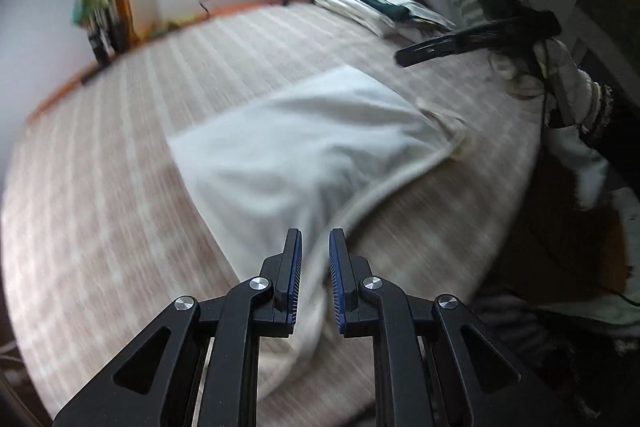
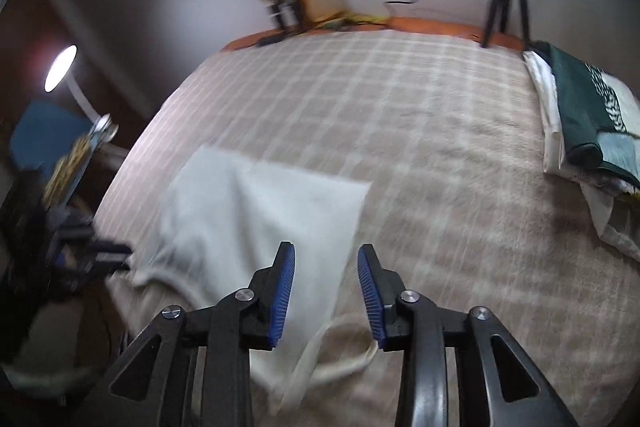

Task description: Fold small clothes

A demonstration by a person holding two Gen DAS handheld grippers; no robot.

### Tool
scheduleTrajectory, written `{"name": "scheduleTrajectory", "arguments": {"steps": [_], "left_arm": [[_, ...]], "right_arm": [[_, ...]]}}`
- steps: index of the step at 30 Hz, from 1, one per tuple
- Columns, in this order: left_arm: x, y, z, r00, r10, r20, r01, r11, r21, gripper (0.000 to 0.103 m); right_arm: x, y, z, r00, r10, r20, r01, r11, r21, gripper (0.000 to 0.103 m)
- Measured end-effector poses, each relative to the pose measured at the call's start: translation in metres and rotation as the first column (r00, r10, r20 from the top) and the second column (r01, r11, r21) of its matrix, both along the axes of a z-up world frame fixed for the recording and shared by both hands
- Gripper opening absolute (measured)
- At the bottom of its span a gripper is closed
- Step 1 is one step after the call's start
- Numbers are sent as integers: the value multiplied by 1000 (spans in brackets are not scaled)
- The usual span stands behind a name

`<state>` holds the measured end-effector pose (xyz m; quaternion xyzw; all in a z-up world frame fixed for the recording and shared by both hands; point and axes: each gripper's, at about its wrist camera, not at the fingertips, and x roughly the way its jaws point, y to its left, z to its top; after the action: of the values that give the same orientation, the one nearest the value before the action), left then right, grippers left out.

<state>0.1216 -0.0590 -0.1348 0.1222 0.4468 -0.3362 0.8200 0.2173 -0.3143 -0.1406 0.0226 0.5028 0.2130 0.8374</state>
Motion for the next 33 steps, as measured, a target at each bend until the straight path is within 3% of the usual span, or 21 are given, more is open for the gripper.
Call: {"name": "scheduleTrajectory", "arguments": {"steps": [5,9,11,12,14,18,21,25,26,29,31,32,33], "left_arm": [[18,-4,-18,999,44,-6,-44,999,19,12],[21,6,-30,997,76,-19,-75,997,19,12],[20,9,-34,996,87,-20,-87,996,23,12],[19,10,-36,996,90,-25,-89,996,20,12],[19,11,-39,995,95,-28,-95,995,19,12],[17,11,-43,995,100,-13,-100,995,14,12],[14,13,-43,994,112,-8,-112,994,5,12],[9,22,-40,992,126,-19,-126,992,2,13],[9,26,-40,991,134,-26,-134,991,2,17],[12,46,-34,980,190,-59,-193,980,-48,19],[17,59,-28,968,234,-90,-243,964,-106,31],[22,65,-25,959,263,-107,-276,952,-134,47],[27,70,-24,952,279,-126,-297,941,-159,56]], "right_arm": [[48,-9,-34,990,-126,-61,133,983,128,36],[59,-9,-48,988,-130,-86,145,970,193,36],[62,-6,-51,989,-114,-91,132,966,223,28],[54,-2,-49,990,-112,-86,128,967,221,25],[57,5,-48,992,-99,-80,114,971,208,4],[56,10,-36,993,-115,5,113,985,127,2],[61,1,-39,986,-165,-14,165,979,120,2],[61,-7,-39,980,-189,-56,195,969,149,13],[59,-14,-37,975,-212,-66,220,963,158,25],[47,-33,-30,967,-240,-87,254,941,223,29],[34,-38,-26,970,-220,-99,238,939,247,33],[27,-39,-26,972,-211,-103,230,941,247,37],[22,-39,-26,973,-204,-109,225,942,248,39]]}}
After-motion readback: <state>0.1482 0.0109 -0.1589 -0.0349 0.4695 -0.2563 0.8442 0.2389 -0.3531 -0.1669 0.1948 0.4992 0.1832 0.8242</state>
